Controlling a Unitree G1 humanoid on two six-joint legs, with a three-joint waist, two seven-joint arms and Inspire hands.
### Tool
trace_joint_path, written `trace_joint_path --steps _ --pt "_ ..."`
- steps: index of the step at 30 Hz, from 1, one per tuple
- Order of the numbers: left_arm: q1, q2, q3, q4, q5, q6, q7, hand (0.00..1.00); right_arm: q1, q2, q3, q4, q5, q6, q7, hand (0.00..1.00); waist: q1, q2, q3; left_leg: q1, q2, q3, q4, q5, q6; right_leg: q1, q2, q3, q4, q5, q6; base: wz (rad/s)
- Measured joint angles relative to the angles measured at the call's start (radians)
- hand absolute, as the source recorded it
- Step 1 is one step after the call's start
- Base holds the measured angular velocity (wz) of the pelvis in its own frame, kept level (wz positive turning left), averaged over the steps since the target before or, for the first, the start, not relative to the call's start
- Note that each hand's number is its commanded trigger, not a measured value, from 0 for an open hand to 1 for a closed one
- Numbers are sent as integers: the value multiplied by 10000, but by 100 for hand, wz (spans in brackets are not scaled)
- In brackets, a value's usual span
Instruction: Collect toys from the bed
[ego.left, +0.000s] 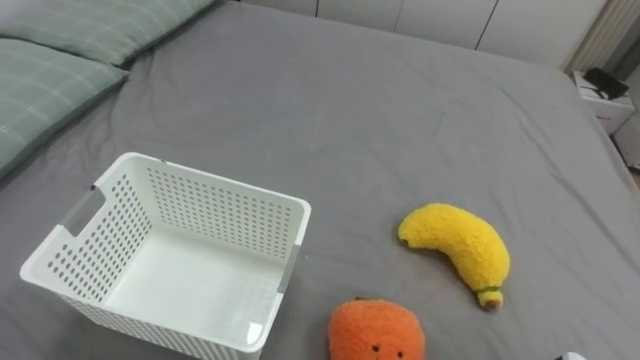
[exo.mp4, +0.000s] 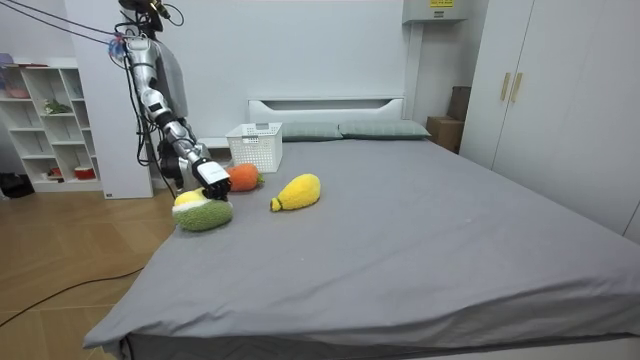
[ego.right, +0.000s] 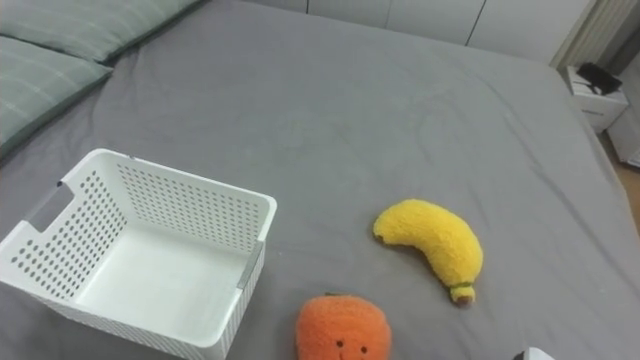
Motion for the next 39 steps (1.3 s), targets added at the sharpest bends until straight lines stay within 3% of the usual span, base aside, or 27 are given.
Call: trace_joint_path --steps 4,8,10,16,22,29,33,39 --pt "-1 14 66 0 -80 -213 5 0 -9 0 -212 -310 59 -238 -78 100 -1 -138 78 46 25 183 -16 -1 0 -35 12 179 3 -4 0 -11" --pt "16 13 430 -70 16 -375 7 0 28 -24 -1269 -870 401 -447 -31 100 -146 -185 63 -72 23 288 -37 14 23 -279 13 321 9 -4 15 -11" --pt "30 32 504 -276 25 -410 15 0 82 -27 -1722 -1981 498 -435 -19 100 -310 -181 41 -153 34 396 -60 33 29 -370 16 397 53 5 20 -12" --pt "-167 48 472 -411 -7 -569 132 0 143 -37 -1758 -4351 768 -605 -25 100 -561 -239 48 -75 48 543 -189 39 28 -428 45 558 31 15 18 -9" --pt "-70 29 465 -397 -113 -599 280 0 140 -38 -1762 -6584 701 -551 -20 100 -683 -268 53 -50 64 705 -253 39 29 -513 62 712 47 22 23 -8" --pt "-23 26 351 -279 -134 -601 304 0 82 -36 -1631 -7926 693 -530 184 100 -774 -329 78 -50 69 775 -270 35 32 -579 46 698 197 26 30 -1" --pt "117 -20 320 -279 -130 -584 380 0 117 -36 -1552 -9309 696 -102 516 100 -776 -310 73 -92 74 833 -304 33 38 -690 45 786 264 27 31 -8" --pt "14 -28 247 -342 -129 -517 510 0 112 -35 -1368 -10691 789 -49 644 100 -600 -267 36 -67 80 841 -302 35 41 -709 58 853 339 26 31 -1"
